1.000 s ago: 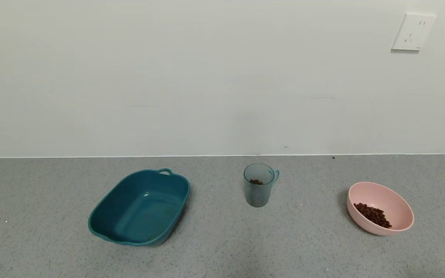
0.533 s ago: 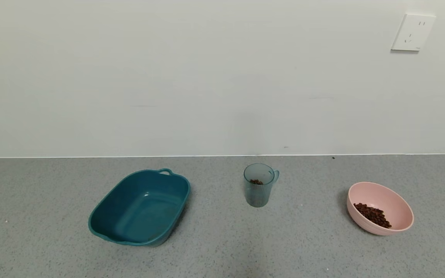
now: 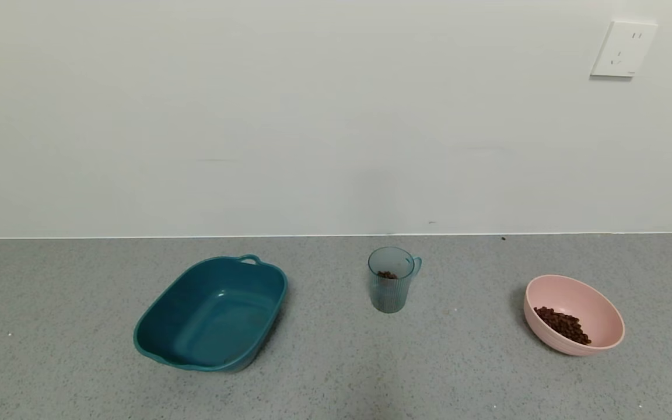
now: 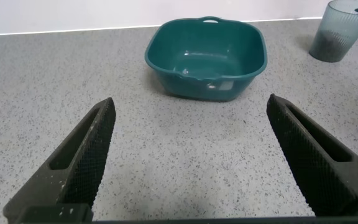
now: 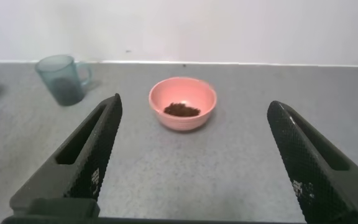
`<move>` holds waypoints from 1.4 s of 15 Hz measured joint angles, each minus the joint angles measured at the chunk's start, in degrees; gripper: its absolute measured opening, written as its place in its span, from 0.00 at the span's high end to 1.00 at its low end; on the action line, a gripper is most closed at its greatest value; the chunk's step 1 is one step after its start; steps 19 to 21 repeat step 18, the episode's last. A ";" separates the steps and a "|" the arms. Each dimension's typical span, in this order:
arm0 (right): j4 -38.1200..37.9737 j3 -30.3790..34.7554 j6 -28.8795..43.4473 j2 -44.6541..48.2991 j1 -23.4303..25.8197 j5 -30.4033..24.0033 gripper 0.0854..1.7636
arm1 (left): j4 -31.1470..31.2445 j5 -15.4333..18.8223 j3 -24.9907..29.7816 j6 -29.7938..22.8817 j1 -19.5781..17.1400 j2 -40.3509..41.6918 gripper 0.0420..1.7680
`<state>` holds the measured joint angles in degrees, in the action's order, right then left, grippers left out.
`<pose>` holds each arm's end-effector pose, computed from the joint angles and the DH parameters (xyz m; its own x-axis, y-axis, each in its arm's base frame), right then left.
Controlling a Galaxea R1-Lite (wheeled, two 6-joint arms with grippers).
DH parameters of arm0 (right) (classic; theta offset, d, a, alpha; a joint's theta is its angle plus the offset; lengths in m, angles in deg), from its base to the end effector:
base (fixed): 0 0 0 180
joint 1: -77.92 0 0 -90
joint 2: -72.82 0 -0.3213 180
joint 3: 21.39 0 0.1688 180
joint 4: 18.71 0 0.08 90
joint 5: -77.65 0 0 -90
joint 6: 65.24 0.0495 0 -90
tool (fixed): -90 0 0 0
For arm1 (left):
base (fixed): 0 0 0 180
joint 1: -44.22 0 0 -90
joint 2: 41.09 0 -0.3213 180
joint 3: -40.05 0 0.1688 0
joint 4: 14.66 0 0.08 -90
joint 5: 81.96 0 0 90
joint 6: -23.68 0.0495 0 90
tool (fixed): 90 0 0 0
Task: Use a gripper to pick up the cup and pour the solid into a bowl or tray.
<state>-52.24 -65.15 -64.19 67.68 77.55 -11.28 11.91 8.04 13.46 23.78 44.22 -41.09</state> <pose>-0.0591 -0.0013 0.1456 0.9960 -0.0122 0.0887 0.0105 0.9997 0.0199 -0.0409 0.0000 0.0756 1.0000 0.0000 0.0003 0.0000 1.0000 0.0017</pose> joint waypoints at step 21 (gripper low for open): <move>7.01 17.19 -1.12 5.22 0.02 -1.49 0.03 | 0.00 0.00 0.02 0.00 0.00 0.00 0.01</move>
